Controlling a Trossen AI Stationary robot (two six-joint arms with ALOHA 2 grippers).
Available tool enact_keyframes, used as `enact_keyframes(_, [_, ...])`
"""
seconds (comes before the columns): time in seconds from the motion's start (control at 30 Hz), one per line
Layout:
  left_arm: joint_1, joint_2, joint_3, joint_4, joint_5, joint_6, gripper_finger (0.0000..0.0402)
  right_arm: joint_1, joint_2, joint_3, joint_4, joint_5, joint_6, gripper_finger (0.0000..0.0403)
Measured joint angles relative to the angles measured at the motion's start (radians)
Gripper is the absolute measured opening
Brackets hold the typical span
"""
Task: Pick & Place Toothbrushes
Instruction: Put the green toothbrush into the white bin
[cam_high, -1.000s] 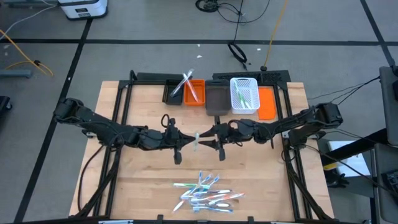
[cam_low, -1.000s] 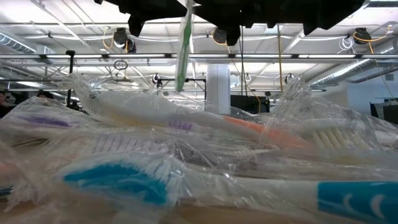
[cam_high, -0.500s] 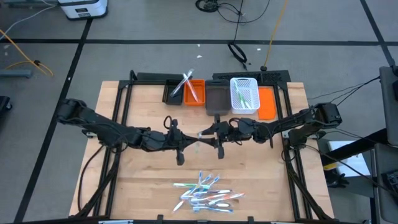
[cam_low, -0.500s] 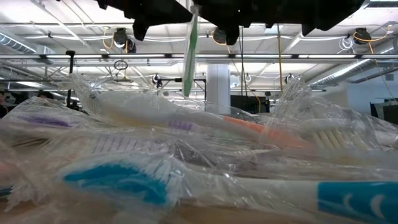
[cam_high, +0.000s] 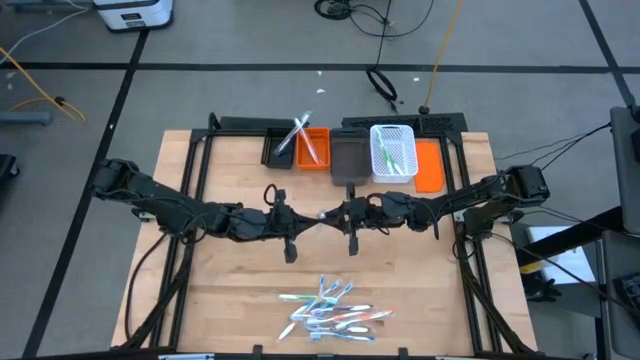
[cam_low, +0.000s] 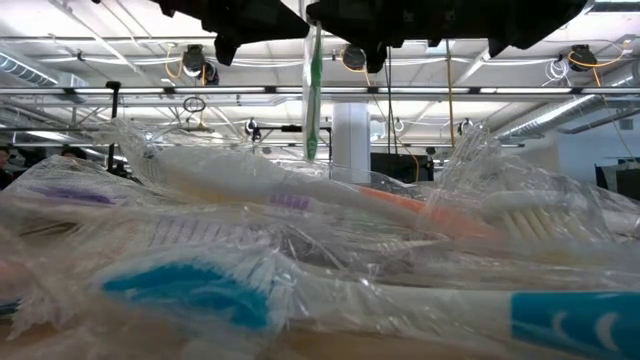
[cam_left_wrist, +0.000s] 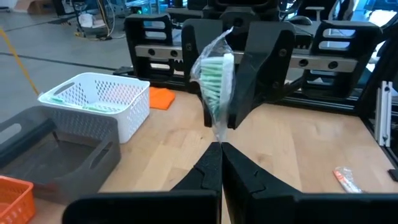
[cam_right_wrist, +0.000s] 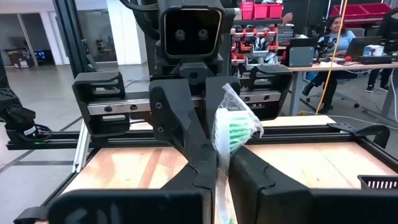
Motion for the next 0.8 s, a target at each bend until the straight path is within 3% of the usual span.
enact_keyframes(0.17, [0.000,0.000,0.000,-0.022,0.002,0.004,0.0022,0.001,0.000,0.000,-0.008,0.001,0.000,0.0013])
enact_keyframes(0.5, [0.000,0.000,0.000,-0.168,-0.006,0.026,0.0146,-0.008,-0.002,0.000,-0.059,0.047,0.010,0.0013])
enact_keyframes(0.8, [-0.010,0.000,0.000,-0.376,0.005,-0.104,0.0198,-0.069,-0.144,0.000,-0.265,0.130,0.027,0.0013])
